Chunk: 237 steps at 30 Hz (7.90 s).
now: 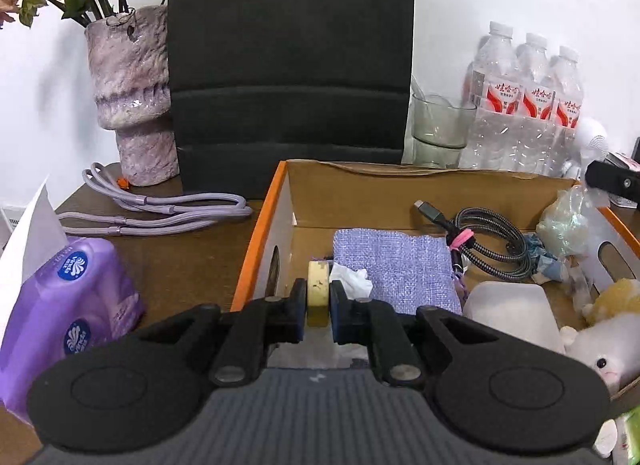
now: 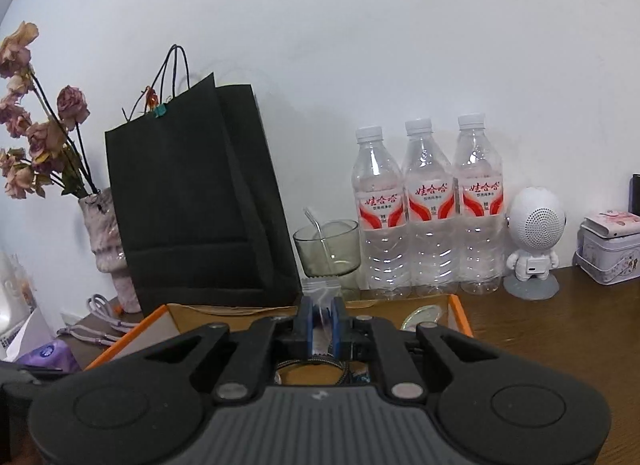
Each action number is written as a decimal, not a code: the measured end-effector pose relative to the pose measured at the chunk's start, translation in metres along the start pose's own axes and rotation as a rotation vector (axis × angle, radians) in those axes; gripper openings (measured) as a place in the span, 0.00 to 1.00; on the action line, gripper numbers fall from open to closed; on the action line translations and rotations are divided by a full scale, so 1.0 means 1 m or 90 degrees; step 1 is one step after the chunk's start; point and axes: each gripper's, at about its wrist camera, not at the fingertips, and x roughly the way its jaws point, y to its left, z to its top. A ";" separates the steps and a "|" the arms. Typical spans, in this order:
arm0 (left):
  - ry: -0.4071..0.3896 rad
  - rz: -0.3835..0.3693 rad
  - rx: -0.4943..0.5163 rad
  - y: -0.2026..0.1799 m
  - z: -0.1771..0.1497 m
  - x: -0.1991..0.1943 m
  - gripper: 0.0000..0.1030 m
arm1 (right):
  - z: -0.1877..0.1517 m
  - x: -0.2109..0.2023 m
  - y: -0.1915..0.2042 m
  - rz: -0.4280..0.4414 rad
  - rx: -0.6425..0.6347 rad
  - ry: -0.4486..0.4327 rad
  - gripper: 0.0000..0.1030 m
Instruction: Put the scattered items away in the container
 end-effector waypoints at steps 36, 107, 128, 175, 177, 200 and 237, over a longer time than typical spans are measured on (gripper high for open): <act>-0.064 0.015 0.022 0.021 -0.166 -0.181 0.62 | -0.115 -0.243 0.057 0.011 -0.059 0.112 0.70; 0.109 -0.067 0.004 -0.008 0.091 0.032 0.12 | 0.042 0.035 -0.034 -0.024 0.048 0.356 0.09; 0.319 -0.074 -0.028 0.021 0.096 0.024 0.89 | 0.064 0.062 -0.008 -0.037 0.053 0.515 0.79; -0.064 -0.110 0.087 -0.030 -0.154 -0.191 1.00 | -0.128 -0.254 0.028 -0.071 -0.007 0.122 0.97; -0.063 -0.116 0.108 -0.042 -0.135 -0.167 0.99 | -0.117 -0.232 0.026 -0.057 -0.019 0.125 0.94; 0.004 -0.153 0.113 -0.085 -0.105 -0.070 0.39 | -0.111 -0.121 0.014 -0.117 -0.092 0.216 0.76; -0.328 -0.037 -0.037 -0.007 -0.231 -0.325 0.39 | -0.146 -0.343 0.087 -0.011 -0.114 -0.069 0.62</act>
